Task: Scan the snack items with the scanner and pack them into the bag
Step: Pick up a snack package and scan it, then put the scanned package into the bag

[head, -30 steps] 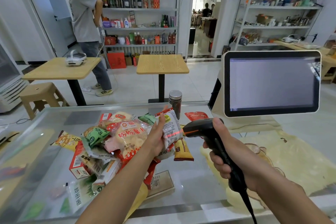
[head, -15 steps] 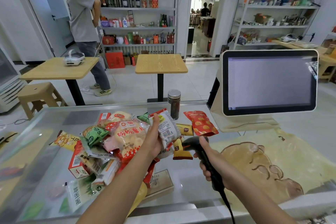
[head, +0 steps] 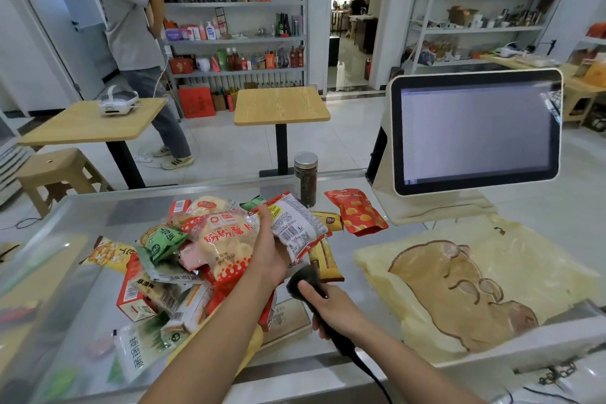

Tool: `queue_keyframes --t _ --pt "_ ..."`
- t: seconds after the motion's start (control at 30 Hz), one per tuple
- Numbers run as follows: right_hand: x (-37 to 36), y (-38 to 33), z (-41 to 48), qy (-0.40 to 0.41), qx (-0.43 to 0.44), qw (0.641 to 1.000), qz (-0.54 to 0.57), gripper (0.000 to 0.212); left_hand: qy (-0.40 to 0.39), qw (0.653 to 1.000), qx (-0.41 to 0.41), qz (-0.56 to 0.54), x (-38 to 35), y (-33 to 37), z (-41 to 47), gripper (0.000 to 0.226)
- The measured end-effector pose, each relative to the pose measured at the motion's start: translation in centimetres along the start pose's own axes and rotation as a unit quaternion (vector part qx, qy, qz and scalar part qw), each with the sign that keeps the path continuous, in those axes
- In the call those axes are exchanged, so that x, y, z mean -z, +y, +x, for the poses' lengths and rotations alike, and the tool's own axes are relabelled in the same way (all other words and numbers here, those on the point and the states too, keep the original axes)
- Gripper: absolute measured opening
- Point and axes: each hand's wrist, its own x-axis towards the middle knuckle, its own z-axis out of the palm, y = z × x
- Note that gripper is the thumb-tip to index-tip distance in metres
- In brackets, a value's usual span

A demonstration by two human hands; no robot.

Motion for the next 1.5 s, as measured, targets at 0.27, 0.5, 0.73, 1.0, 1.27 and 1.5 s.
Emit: queue_keyframes --t 0.27,0.5,0.73,1.0,1.27,1.5 --pt "-1.3 1.2 0.2 -0.005 0.020 0.998 -0.058 0.049 0.006 1.000 0.009 -0.008 0.4 -0.3 -0.4 0.057" --pt "-1.1 1.2 0.5 0.019 0.005 0.998 -0.062 0.057 0.004 0.999 0.031 0.020 1.1 -0.1 -0.4 0.064" --pt "-0.4 0.2 1.2 0.125 0.010 0.959 -0.255 0.066 -0.012 0.999 0.036 0.025 0.7 -1.0 -0.9 0.070" --pt "5.0 2.9 -1.7 0.370 0.125 0.834 -0.389 0.031 -0.026 0.998 0.022 0.044 -0.1 -1.8 -1.0 0.062" --pt "10.5 7.4 -1.6 0.334 -0.076 0.851 -0.398 0.037 -0.062 0.996 0.039 0.056 -2.7 -4.0 -1.8 0.059" --pt "11.9 5.1 -1.3 0.277 -0.055 0.951 0.126 0.033 -0.078 0.986 0.119 0.089 -3.1 -6.2 -2.5 0.067"
